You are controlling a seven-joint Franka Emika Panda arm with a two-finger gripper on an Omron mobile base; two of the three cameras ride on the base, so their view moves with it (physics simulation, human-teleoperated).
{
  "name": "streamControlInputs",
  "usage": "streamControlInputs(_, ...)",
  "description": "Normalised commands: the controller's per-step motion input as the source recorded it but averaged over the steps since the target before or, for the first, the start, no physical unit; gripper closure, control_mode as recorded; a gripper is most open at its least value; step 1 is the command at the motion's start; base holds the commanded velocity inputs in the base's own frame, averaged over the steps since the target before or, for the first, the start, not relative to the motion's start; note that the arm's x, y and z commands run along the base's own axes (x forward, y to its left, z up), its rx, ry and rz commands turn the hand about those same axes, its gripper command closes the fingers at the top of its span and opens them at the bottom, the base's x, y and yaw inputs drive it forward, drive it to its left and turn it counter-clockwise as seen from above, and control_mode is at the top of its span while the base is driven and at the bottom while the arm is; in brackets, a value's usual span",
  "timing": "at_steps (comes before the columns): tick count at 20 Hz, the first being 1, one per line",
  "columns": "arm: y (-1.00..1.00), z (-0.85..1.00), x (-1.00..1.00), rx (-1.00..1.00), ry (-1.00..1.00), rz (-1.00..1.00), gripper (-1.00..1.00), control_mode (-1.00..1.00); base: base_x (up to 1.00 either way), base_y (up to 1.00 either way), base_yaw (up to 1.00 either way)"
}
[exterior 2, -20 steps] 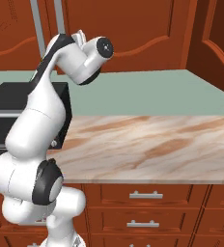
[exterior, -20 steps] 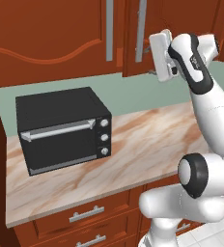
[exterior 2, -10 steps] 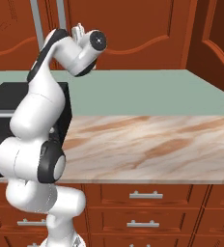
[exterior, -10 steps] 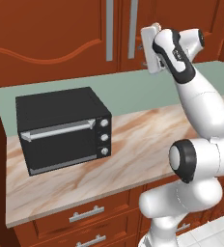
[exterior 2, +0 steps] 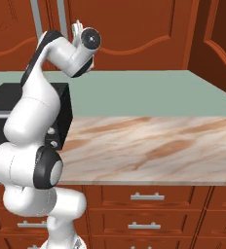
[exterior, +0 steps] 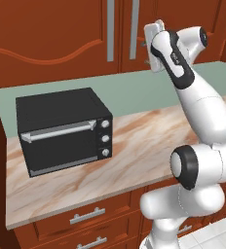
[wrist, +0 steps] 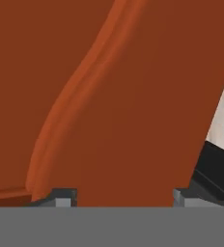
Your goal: Close all open cabinet doors.
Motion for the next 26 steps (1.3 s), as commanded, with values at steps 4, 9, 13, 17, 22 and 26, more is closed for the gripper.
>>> streamControlInputs(4,-0.34,-0.06,-0.52,0.00,-0.11,-0.15,-1.00,-1.00,0.00,0.00,0.00)
streamControlInputs(9,-0.26,-0.04,-0.74,-0.05,-0.19,-0.08,-1.00,-1.00,0.00,0.00,0.00)
streamControlInputs(13,-0.05,-0.16,-0.84,-0.28,-0.19,0.00,-1.00,-1.00,0.00,0.00,0.00)
streamControlInputs(17,0.11,-0.27,-0.57,-0.48,0.02,0.12,-1.00,-1.00,0.00,0.00,0.00)
streamControlInputs(22,0.10,-0.15,-0.56,-0.40,0.04,0.13,-1.00,-1.00,0.00,0.00,0.00)
streamControlInputs(26,0.24,-0.15,-0.31,-0.44,0.22,0.06,-1.00,-1.00,0.00,0.00,0.00)
